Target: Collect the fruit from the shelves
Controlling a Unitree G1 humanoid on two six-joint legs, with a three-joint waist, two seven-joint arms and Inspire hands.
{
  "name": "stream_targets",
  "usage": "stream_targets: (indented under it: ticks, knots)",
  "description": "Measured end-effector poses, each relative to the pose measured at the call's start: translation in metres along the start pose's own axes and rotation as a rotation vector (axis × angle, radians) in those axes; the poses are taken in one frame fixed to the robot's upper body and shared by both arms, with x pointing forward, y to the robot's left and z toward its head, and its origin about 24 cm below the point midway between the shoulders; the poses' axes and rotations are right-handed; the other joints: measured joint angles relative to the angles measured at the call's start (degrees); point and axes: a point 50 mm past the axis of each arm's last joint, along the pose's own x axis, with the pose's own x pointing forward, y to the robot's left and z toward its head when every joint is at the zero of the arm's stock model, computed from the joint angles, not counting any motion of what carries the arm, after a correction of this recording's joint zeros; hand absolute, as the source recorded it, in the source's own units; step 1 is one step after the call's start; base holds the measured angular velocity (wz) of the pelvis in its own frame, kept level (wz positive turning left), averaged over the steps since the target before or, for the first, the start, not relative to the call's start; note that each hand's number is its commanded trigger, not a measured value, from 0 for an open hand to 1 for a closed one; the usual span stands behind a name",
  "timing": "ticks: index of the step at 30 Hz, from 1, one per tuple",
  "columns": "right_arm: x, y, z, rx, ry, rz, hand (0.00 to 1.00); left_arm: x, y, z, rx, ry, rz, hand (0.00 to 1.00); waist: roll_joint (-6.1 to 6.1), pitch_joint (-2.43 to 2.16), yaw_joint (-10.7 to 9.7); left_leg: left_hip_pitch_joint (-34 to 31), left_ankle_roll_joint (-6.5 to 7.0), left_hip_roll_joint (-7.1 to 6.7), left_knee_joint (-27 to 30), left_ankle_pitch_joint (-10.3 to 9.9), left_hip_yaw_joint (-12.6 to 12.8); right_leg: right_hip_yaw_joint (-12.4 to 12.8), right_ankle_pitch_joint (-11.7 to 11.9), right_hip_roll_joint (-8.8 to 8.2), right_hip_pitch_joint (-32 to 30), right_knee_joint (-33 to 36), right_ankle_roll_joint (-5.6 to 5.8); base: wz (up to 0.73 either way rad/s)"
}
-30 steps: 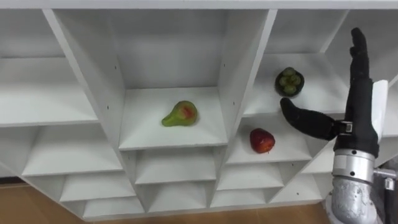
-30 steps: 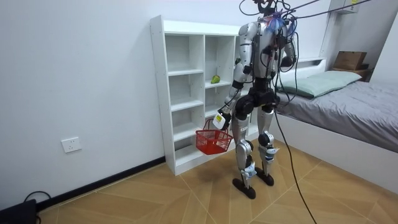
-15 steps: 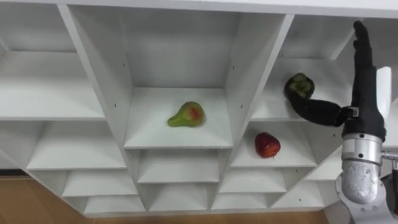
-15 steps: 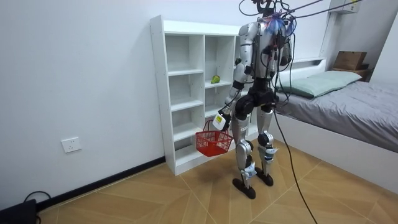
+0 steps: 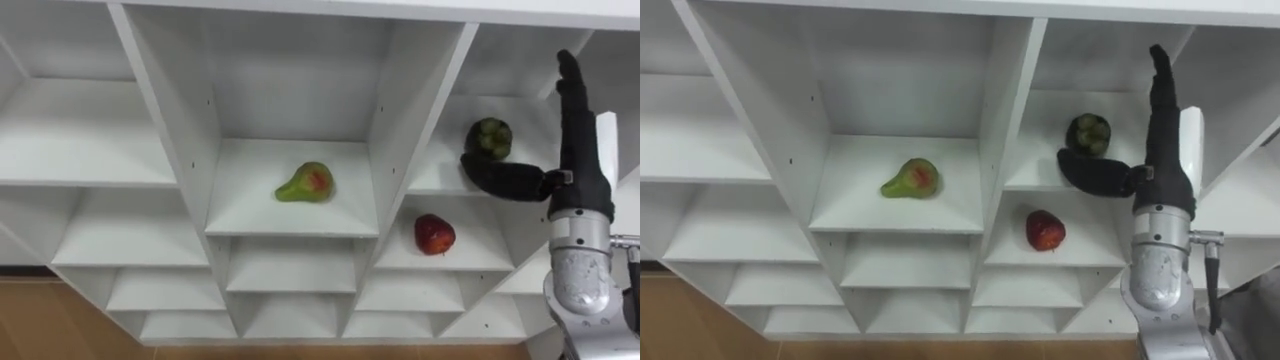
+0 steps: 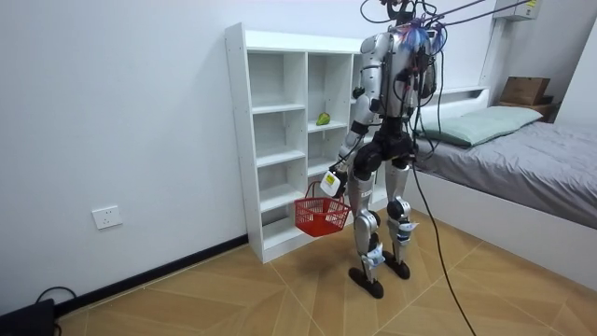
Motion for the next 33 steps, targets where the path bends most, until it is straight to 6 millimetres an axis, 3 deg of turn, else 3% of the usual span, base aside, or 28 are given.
stream_targets:
  ticks: [16,24,33]
  knots:
    - [0.006,-0.002,-0.009,0.0,0.042,0.018,0.0,0.001,0.0,0.006,0.058,-0.018,-0.004,1.0,-0.09,-0.05,1.5,0.0,-0.05,-0.21,0.0,0.5,-0.9,-0.5,0.0,-0.16,0.2,0.0,0.0,0.03]
    - [0.012,-0.009,-0.006,-0.006,0.028,0.011,0.0,0.001,0.001,0.005,0.053,-0.013,-0.003,1.0,-0.22,-0.12,1.6,-0.2,-0.05,-0.3,0.3,0.5,-1.3,-1.1,0.0,-0.27,0.2,0.1,0.0,0.02]
    - [0.015,-0.005,-0.016,-0.016,0.097,0.081,0.0,0.0,0.0,0.004,0.051,-0.003,-0.017,1.0,-0.43,-0.2,1.3,-0.4,-0.01,-0.33,0.3,0.5,-1.7,-1.8,0.0,-0.36,0.6,0.1,0.0,0.02]
